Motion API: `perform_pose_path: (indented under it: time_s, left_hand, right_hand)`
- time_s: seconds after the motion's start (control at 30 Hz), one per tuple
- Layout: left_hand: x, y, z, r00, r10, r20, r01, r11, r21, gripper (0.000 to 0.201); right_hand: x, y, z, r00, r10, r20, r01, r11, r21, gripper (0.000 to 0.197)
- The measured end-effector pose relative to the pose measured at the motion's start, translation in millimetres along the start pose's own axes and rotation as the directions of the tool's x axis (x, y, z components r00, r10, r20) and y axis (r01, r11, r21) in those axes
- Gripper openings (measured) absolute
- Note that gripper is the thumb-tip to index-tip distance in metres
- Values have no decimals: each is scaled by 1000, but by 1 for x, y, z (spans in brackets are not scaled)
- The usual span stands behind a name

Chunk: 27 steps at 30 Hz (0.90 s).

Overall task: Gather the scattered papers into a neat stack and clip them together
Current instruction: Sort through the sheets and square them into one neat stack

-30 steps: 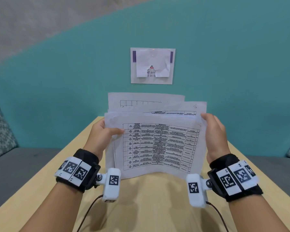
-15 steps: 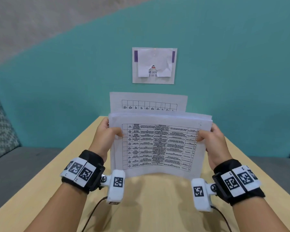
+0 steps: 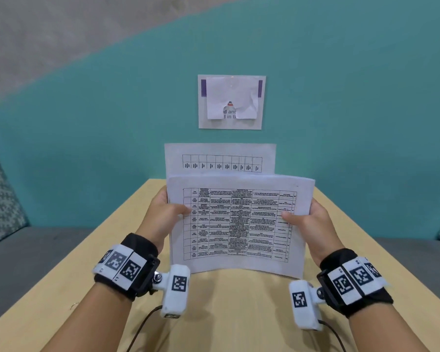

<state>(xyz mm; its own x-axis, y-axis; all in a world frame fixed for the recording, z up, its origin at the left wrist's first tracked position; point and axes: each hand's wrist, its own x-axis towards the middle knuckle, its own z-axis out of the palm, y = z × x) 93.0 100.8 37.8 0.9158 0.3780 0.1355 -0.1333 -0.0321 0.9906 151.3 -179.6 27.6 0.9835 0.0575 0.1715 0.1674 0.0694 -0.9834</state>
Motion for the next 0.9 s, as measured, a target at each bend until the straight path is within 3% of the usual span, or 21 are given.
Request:
perform_pose_path:
  time_s: [0.13, 0.23, 0.3, 0.4, 0.47, 0.53, 0.6, 0.7, 0.83, 0.9]
  left_hand:
    - [1, 4, 0, 986, 61, -156, -66, 997, -32, 40]
    - [3, 7, -3, 955, 127, -267, -128, 992, 16, 57]
    - [2, 11, -3, 951, 103, -293, -110, 994, -7, 74]
    - [-8, 18, 6, 982, -56, -178, 15, 975, -220, 87]
    - [-17, 24, 13, 991, -131, 16, 127, 917, -377, 67]
    - [-25, 28, 22, 985, -81, 155, 143, 880, -454, 44]
    - [-30, 30, 32, 993, 27, 113, 25, 900, -435, 45]
    - [-32, 34, 38, 985, 153, -76, -171, 897, -407, 50]
    - [-29, 40, 31, 933, 260, -248, -342, 855, -390, 58]
    - [-27, 44, 24, 904, 298, -306, -400, 841, -363, 62]
  right_hand:
    - [-1, -7, 4, 1000, -10, -24, 11, 999, 49, 36]
    - [-1, -15, 5, 996, -25, -83, 37, 988, 153, 36]
    - [0, -20, 4, 991, -9, -131, 43, 964, 263, 36]
    - [-2, -26, 4, 986, 38, -164, 31, 917, 398, 38]
    - [-5, -27, 6, 986, 65, -152, 12, 887, 461, 39]
    - [-6, -27, 11, 986, 92, -136, -12, 865, 501, 39]
    - [-7, -25, 17, 991, 100, -90, -36, 842, 538, 39]
    - [-7, -20, 26, 998, 52, 17, -52, 799, 599, 43]
    - [-10, -25, 33, 987, -27, 156, -71, 806, 587, 48]
    - [-12, -30, 31, 986, -27, 163, -67, 839, 540, 47]
